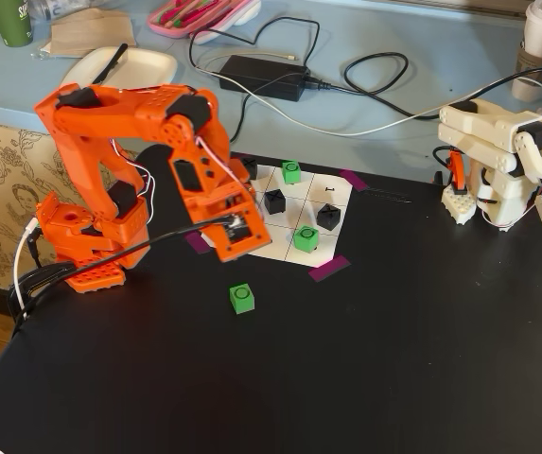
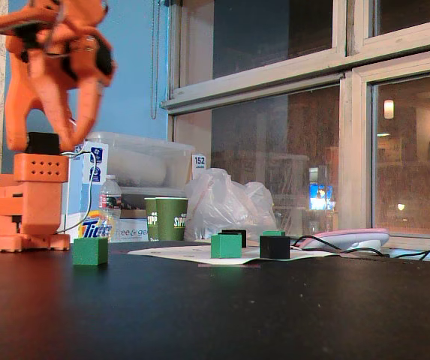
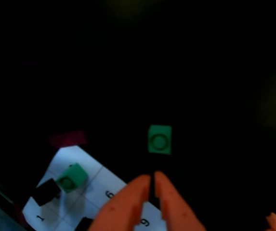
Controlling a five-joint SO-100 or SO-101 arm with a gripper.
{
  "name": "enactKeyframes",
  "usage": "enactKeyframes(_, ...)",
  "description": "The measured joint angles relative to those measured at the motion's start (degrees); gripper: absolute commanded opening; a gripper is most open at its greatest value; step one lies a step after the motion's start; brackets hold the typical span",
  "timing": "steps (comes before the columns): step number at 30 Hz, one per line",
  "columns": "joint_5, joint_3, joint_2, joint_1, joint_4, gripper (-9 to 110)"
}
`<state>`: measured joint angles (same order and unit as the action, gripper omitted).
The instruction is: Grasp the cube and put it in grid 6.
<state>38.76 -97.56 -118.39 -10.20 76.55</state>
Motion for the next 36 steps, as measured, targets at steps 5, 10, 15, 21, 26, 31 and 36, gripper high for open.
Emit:
enactKeyframes(5,-2.55,1.93,2.2,2.02,-1.14,0)
enactKeyframes(10,-4.83,3.43,3.08,4.22,0.09,0)
enactKeyframes(15,-5.89,3.43,3.08,6.24,2.55,0)
enactKeyframes(21,-2.72,3.43,1.93,6.77,7.73,0)
enactKeyframes(26,3.16,3.43,0.26,3.08,11.25,0)
enactKeyframes(31,7.65,3.43,-0.7,0.53,12.83,0)
enactKeyframes(36,8.35,3.43,-0.7,-0.18,12.66,3)
